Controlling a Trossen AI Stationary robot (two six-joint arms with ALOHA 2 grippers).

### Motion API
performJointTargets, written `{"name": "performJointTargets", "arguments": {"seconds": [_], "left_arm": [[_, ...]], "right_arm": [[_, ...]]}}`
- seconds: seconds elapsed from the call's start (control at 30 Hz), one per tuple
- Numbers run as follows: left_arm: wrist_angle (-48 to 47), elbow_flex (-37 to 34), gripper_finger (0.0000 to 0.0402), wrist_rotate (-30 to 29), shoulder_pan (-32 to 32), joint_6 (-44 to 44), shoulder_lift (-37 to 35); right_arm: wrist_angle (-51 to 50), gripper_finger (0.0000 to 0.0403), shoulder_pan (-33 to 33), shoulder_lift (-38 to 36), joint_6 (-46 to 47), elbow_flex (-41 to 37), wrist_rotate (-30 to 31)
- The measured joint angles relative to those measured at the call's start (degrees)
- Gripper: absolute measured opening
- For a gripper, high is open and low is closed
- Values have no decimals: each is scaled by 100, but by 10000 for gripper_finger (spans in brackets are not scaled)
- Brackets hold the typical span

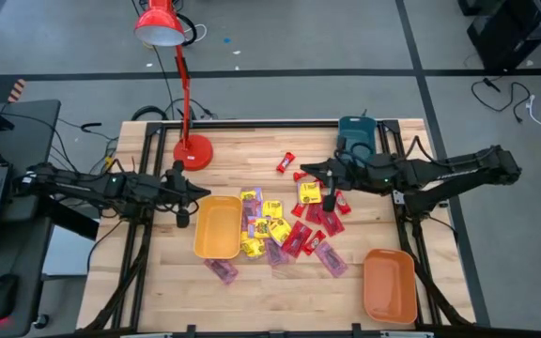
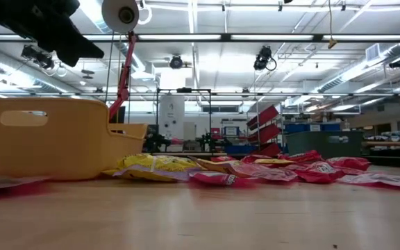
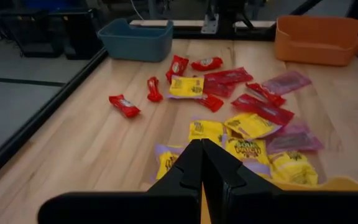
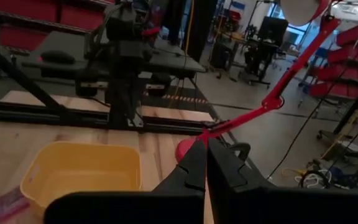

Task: Sort candy
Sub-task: Put the yellow candy pack into the blue bin

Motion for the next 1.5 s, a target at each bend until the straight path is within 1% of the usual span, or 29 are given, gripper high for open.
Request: {"name": "performJointTargets", "arguments": {"seconds": [0.17, 0.33, 0.47, 0.6, 0.97, 1.23, 1.5], "left_arm": [[-71, 64, 8, -14, 2, 0, 0], [-252, 64, 8, -154, 2, 0, 0], [-278, 64, 8, -157, 2, 3, 0], [-298, 64, 8, -157, 2, 11, 0], [-330, 62, 8, -160, 2, 19, 2], [-330, 60, 8, -160, 2, 20, 2], [-347, 58, 8, -162, 2, 20, 2]], "right_arm": [[-120, 3, -9, 188, 106, 261, 4], [-895, 3, -15, 502, 336, 730, 9], [-1546, 3, -83, 871, 485, 1169, 11], [-1905, 3, -190, 1217, 674, 1487, 11], [-1957, 3, -381, 2141, 1008, 1538, -2], [-2049, 3, -495, 2935, 1064, 1538, -44], [-2062, 20, -602, 3613, 1062, 1538, -50]]}}
